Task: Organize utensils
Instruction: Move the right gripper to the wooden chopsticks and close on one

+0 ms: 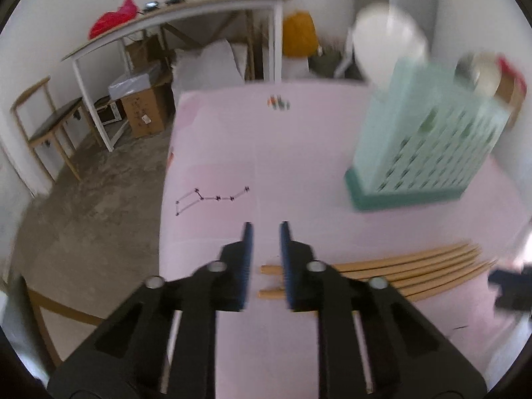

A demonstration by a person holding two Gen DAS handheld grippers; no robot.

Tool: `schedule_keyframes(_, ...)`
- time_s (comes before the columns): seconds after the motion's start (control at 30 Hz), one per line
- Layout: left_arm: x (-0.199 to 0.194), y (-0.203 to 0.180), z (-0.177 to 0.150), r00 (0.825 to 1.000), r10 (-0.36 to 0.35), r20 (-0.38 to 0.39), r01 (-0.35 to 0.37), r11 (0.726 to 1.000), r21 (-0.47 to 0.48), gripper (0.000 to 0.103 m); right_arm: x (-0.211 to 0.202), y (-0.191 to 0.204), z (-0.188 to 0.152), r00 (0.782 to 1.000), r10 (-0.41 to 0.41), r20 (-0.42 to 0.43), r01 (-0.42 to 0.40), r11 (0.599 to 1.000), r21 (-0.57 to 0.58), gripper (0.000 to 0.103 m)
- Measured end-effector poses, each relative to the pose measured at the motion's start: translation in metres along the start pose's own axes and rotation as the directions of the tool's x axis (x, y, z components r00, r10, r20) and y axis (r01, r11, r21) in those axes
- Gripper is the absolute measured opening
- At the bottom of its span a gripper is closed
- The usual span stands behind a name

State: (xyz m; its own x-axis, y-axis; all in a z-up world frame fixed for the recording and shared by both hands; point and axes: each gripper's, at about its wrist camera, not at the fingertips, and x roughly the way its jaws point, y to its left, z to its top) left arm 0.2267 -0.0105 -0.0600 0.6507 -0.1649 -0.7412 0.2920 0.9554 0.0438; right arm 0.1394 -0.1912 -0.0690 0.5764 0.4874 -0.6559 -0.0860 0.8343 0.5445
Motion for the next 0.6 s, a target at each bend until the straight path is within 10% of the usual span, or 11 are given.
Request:
schedule_keyframes(0.33, 0.009, -0.017, -0.024, 0.994, 0.068, -0.082, -0.055, 0.988, 0.147, 0.000, 0.021, -0.020, -0.008, 0.998, -0.045, -0.037, 0.051, 0.986, 0.158, 0.033)
schedule_keyframes(0.6, -0.032, -0.025, -0.062, 0.984, -0.060, -0.168, 0.078, 0.991, 0.106, 0.000, 0.015, -0.024, -0.014, 0.998, -0.052, -0.023, 0.055, 0.979, 0.194, 0.033)
